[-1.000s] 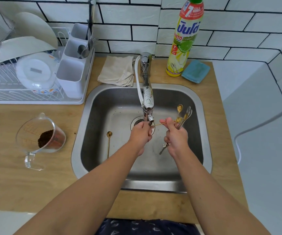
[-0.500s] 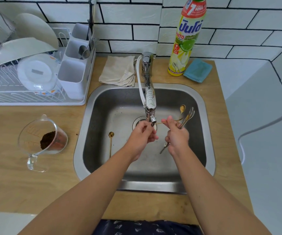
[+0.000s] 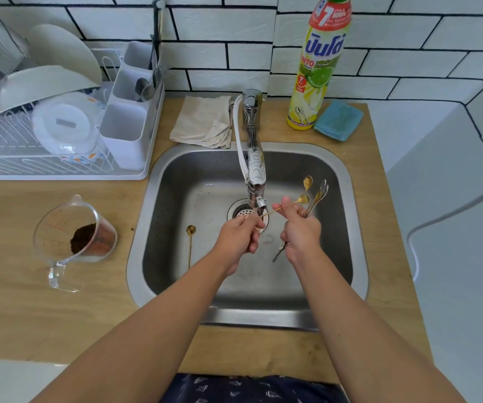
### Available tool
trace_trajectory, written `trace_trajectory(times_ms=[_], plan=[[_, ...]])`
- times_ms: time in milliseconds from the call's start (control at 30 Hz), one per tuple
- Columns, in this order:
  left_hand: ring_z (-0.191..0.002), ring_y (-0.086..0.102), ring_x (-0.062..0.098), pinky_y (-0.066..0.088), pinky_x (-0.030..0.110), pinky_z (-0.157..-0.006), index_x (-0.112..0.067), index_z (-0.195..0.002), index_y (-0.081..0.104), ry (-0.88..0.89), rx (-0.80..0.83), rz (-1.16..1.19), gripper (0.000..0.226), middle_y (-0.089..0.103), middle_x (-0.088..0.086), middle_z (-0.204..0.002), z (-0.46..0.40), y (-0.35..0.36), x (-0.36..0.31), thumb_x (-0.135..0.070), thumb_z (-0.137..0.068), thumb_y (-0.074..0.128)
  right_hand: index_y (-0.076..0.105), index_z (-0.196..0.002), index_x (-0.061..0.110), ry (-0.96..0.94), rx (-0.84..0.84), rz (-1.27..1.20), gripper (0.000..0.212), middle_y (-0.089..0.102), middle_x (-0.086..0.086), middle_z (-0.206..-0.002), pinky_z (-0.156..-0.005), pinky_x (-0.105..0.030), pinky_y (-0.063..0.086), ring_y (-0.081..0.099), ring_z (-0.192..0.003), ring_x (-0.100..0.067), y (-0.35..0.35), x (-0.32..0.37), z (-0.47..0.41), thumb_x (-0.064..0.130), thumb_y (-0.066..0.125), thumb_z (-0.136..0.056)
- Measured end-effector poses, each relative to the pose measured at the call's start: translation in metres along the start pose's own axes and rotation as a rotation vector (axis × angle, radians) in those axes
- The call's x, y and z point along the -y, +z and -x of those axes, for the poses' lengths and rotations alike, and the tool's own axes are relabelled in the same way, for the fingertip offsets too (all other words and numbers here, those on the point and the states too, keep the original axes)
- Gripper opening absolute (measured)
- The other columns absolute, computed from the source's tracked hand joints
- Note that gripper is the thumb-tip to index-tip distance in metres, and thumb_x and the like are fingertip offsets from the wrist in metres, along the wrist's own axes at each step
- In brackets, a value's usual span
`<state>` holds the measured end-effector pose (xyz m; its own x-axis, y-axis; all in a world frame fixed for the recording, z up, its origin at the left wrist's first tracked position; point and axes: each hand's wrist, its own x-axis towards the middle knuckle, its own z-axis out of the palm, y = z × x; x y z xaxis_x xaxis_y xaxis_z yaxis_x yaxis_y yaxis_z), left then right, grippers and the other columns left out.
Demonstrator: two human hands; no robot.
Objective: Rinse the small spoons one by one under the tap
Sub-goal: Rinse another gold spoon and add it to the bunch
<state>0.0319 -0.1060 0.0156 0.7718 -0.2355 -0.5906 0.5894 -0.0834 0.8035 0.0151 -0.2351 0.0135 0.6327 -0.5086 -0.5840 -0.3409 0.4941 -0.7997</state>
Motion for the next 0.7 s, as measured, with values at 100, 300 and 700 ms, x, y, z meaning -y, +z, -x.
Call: trace_trajectory(times_ms=[100,300,700], plan=[[-0.037,0.030,0.011,0.031,0.024,-0.042,-0.011,-0.076,0.059,-0.086,-0.113,0.092,0.045,0.041,-0.002,-0.050,-0.001,0.003,-0.004,-0.043,-0.105,0.044,0.077,-0.058,0.032,-0.015,0.039,0.027,0.037,0.082,0.000,-0.094,-0.042,-0.022,0.028,0.031,-0.040,-0.004,0.003,-0.001,0.005,0.035,0.074,-0.095],[-0.046,0.027,0.008,0.026,0.023,-0.049,-0.012,-0.097,0.058,-0.189,-0.012,0.277,0.020,0.036,-0.007,-0.056,-0.002,0.010,-0.013,-0.015,-0.105,0.040,0.074,-0.061,0.023,-0.018,0.011,-0.007,0.034,0.081,-0.003,-0.094,-0.042,-0.024,0.024,0.026,-0.041,-0.007,0.002,0.000,0.001,0.030,0.074,-0.095],[-0.051,0.057,0.004,0.046,0.016,-0.048,-0.014,-0.090,0.077,-0.135,-0.048,0.062,0.014,0.072,-0.003,-0.068,-0.014,-0.010,-0.009,-0.013,-0.079,0.085,0.068,-0.096,0.015,0.026,0.069,-0.063,0.014,0.082,-0.001,-0.096,-0.038,-0.018,0.027,0.026,-0.037,-0.004,-0.001,-0.004,-0.005,0.026,0.064,-0.102]])
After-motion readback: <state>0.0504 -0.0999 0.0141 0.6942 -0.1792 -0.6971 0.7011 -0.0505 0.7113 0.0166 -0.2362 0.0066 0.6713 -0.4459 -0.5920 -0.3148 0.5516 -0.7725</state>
